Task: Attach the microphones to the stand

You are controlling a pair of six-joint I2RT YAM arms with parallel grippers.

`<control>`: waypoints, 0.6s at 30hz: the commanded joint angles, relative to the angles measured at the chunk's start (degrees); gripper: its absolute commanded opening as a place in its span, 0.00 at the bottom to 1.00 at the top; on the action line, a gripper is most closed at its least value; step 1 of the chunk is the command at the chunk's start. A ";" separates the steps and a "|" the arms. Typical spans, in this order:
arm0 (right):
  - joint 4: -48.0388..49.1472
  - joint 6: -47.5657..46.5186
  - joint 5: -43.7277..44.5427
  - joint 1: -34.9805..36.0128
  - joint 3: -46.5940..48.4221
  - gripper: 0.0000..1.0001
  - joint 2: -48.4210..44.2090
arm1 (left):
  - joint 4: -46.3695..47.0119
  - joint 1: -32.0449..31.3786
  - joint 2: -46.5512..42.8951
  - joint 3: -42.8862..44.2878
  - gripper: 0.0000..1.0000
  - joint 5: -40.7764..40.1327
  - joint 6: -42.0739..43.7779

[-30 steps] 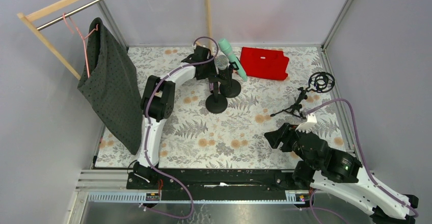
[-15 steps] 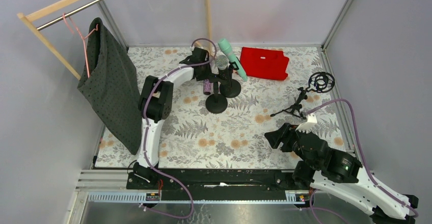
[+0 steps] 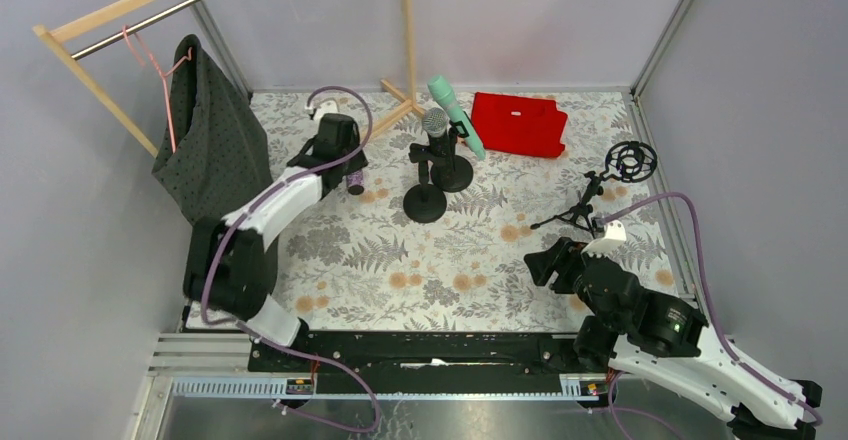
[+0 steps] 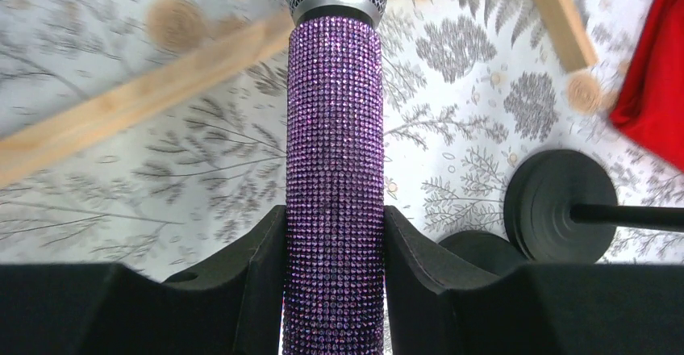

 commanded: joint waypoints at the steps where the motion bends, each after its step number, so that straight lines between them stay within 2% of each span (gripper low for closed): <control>1: 2.20 -0.45 5.68 0.32 2.39 0.68 0.49 | 8.66 0.90 -11.07 -5.33 0.00 -5.33 2.32; 6: 5.64 -1.64 6.85 0.30 2.15 0.68 0.14 | 6.12 0.90 -22.31 -11.42 0.00 -3.55 -0.51; 10: 8.87 -3.61 6.27 0.32 2.58 0.68 0.20 | 4.25 0.82 -35.60 -16.19 0.00 -2.45 0.46; 12: 11.30 -5.13 4.68 0.32 2.93 0.68 0.36 | 5.27 0.82 -42.39 -18.21 0.00 3.15 4.00; 15: 14.24 -5.97 2.55 0.32 3.86 0.68 1.42 | 7.45 0.65 -52.46 -20.26 0.00 20.37 13.26; 18: 17.70 -7.50 0.28 0.37 4.76 0.69 3.73 | 7.24 0.57 -59.71 -19.32 0.00 28.63 17.65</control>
